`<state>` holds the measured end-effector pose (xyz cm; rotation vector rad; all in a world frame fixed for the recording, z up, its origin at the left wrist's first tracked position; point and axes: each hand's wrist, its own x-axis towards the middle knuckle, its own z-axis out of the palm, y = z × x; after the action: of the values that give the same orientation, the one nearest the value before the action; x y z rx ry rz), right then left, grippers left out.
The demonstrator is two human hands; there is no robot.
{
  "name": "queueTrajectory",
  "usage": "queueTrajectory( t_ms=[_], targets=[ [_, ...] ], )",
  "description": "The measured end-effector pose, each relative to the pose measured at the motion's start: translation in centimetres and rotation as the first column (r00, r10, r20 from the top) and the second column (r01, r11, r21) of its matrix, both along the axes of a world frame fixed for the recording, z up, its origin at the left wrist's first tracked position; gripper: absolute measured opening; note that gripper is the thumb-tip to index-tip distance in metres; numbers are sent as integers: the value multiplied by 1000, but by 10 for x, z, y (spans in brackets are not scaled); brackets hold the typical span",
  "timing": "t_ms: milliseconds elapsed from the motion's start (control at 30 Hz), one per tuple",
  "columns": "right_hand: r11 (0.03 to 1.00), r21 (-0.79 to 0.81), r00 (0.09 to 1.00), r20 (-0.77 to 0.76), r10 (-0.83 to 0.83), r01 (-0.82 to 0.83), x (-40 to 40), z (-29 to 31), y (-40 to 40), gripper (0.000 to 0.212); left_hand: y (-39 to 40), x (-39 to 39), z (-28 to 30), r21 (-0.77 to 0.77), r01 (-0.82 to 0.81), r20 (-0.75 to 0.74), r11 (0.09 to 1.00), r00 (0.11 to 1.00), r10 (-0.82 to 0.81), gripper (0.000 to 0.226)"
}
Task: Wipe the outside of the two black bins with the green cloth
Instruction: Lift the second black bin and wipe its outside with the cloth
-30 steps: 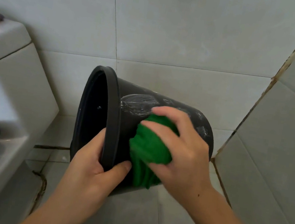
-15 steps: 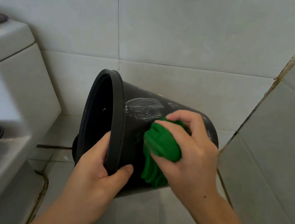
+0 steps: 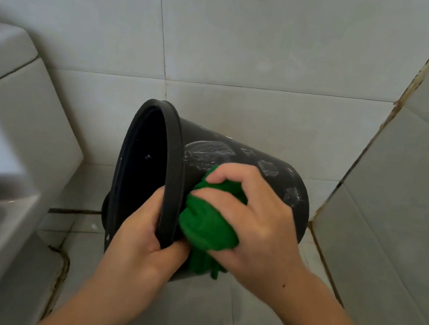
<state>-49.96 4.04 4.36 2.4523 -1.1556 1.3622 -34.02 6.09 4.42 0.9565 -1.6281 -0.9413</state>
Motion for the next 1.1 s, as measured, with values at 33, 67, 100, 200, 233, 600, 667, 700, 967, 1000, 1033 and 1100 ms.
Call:
queueTrajectory(
  t_ms=[33, 67, 100, 200, 233, 600, 667, 700, 967, 1000, 1033, 1100],
  targets=[
    [999, 8, 999, 17, -34, 34, -2, 1, -2, 27, 0, -2, 0, 11, 11, -9, 1000, 1000, -11, 51],
    [998, 18, 997, 45, -67, 66, -3, 3, -4, 27, 0, -3, 0, 17, 14, -11, 1000, 1000, -14, 50],
    [996, 25, 994, 69, -87, 86, -2, 3, -3, 28, 0, -3, -1, 15, 7, -9, 1000, 1000, -7, 48],
    [999, -6, 998, 31, -54, 54, 3, -1, 3, 27, 2, 0, 0, 9, -16, -29, 1000, 999, 16, 49],
    [999, -18, 999, 0, -37, 37, 2, -2, 5, 29, 2, 1, 1, 14, -9, -42, 1000, 999, 10, 51],
    [994, -6, 990, 82, -112, 113, 7, -7, 15, 28, 7, 5, 5, 9, -35, -58, 999, 998, 35, 46],
    [995, -63, 996, 40, -80, 83, 1, -7, 11, 29, 7, 6, 8, 3, -30, -73, 1000, 997, 30, 46],
    [991, -61, 992, 51, -112, 115, -7, -9, 6, 30, 7, 7, 8, 2, -48, -73, 999, 996, 48, 46],
    [926, 123, 853, 360, -376, 357, -65, -14, -14, 32, 0, 39, 15, 81, -223, -217, 971, 947, 236, 44],
    [923, 154, 843, 377, -385, 353, -67, -12, -14, 29, -1, 40, 18, 69, -220, -213, 973, 950, 230, 47],
    [920, 207, 831, 395, -391, 334, -67, -10, -13, 24, -1, 41, 19, 53, -217, -206, 975, 953, 224, 50],
    [898, 350, 813, 420, -404, 266, -66, -8, -11, 23, -1, 39, 20, 36, -201, -203, 979, 958, 204, 53]
  ],
)
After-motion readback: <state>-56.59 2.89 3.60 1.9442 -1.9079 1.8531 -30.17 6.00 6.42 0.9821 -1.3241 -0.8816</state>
